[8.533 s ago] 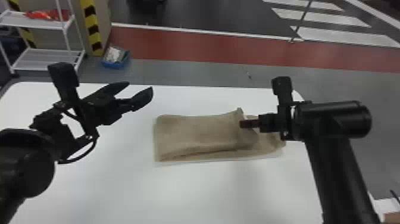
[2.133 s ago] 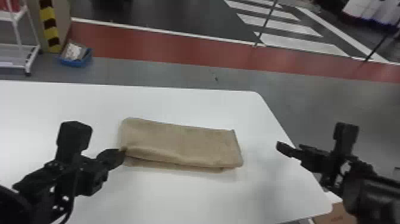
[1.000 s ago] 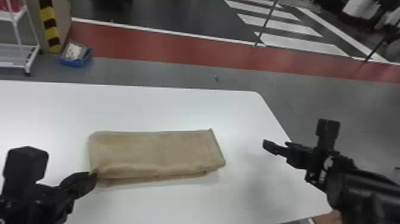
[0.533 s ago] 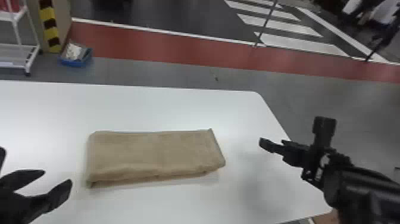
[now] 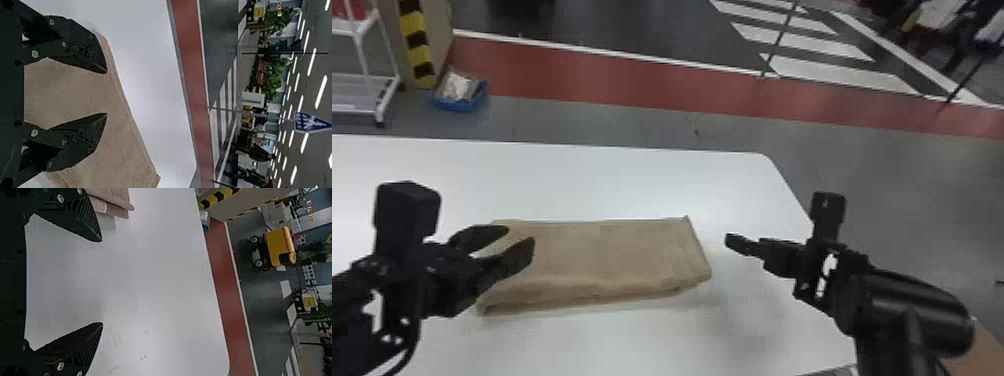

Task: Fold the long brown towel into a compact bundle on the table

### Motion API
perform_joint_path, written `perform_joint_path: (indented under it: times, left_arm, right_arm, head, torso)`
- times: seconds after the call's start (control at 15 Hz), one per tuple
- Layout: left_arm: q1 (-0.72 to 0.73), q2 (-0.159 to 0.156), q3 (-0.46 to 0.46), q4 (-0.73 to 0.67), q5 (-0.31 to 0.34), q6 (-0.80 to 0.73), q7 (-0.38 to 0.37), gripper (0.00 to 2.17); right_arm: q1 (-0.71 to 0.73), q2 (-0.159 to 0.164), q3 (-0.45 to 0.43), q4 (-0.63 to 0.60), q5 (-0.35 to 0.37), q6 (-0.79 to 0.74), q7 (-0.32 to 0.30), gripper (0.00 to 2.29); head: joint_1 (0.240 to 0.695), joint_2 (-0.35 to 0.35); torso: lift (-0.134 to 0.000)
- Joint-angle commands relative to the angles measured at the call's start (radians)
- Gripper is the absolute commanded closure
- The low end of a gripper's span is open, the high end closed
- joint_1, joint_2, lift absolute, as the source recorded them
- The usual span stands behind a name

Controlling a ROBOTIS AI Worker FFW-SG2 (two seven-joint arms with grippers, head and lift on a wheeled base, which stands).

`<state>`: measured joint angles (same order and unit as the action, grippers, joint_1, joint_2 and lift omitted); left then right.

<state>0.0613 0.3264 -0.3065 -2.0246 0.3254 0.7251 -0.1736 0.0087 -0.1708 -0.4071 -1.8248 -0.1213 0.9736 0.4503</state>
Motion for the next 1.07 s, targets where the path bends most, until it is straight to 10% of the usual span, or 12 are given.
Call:
perform_joint_path:
  times: [0.0, 1.0]
  left_arm:
    - [-0.074, -0.024, -0.079, 0.098, -0.003, -0.005, 0.0, 1.74]
    - [-0.115, -0.046, -0.135, 0.224, -0.134, 0.029, -0.014, 1.75]
  right_arm:
    - [-0.013, 0.005, 0.036, 0.001, -0.058, 0.06, 0.001, 0.19]
    - [-0.134, 0.005, 0.171, 0.088, -0.032, 0.195, -0.001, 0.25]
  head:
    - [0.695, -0.346]
    - [0.695, -0.268]
  torso:
    - [-0.123]
    - [-0.123]
